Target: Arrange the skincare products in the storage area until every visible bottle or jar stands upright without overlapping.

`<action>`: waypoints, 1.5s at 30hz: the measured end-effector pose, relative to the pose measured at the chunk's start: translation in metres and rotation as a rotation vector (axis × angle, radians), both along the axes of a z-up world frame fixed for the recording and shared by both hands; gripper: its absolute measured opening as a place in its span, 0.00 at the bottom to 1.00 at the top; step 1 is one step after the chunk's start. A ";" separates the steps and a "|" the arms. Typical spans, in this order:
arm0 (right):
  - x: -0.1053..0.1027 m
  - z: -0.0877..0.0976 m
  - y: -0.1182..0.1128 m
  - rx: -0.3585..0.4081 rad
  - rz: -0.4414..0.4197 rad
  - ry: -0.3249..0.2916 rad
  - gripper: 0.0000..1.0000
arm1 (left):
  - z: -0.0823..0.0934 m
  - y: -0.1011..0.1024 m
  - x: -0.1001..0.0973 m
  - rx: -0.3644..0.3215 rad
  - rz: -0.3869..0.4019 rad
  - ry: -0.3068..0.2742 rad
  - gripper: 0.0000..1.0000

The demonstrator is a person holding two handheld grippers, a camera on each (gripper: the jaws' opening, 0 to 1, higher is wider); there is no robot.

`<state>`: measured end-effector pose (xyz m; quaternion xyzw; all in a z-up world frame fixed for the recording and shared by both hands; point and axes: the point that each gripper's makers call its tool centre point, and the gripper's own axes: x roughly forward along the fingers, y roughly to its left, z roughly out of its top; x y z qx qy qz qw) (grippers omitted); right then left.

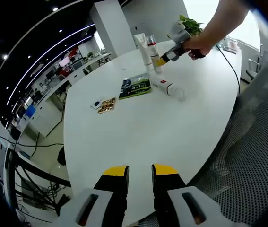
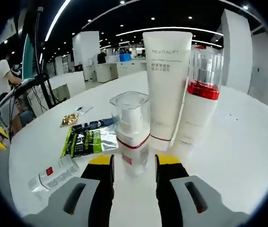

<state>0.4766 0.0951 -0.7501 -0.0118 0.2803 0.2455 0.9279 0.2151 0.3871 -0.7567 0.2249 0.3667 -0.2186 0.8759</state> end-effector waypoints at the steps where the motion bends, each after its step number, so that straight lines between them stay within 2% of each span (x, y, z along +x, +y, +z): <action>1: -0.001 -0.002 -0.001 0.014 -0.034 0.030 0.31 | 0.000 0.000 0.000 0.000 0.000 0.000 0.20; 2: 0.000 -0.002 -0.004 0.036 -0.102 0.051 0.31 | 0.000 0.000 0.000 0.000 0.000 0.000 0.20; 6: -0.006 -0.007 -0.002 0.070 -0.208 0.132 0.32 | -0.001 0.000 0.000 0.003 -0.001 0.000 0.20; 11: 0.004 -0.007 -0.004 0.053 -0.245 0.125 0.31 | -0.001 0.000 0.000 0.006 -0.003 0.002 0.20; 13: 0.007 -0.011 -0.004 0.051 -0.249 0.140 0.30 | 0.000 0.000 0.000 0.003 -0.003 -0.003 0.20; 17: 0.000 -0.006 0.000 0.002 -0.241 0.130 0.21 | 0.000 0.000 0.000 0.004 -0.003 -0.004 0.20; 22: 0.006 -0.006 -0.005 -0.062 -0.225 0.097 0.18 | 0.000 0.000 0.000 0.005 -0.003 -0.003 0.20; 35: 0.025 -0.018 -0.014 -0.086 -0.226 0.081 0.17 | 0.000 0.000 0.000 0.003 -0.001 -0.005 0.20; 45: 0.029 -0.015 -0.013 -0.090 -0.262 0.096 0.18 | 0.000 0.001 0.000 0.001 0.001 -0.003 0.20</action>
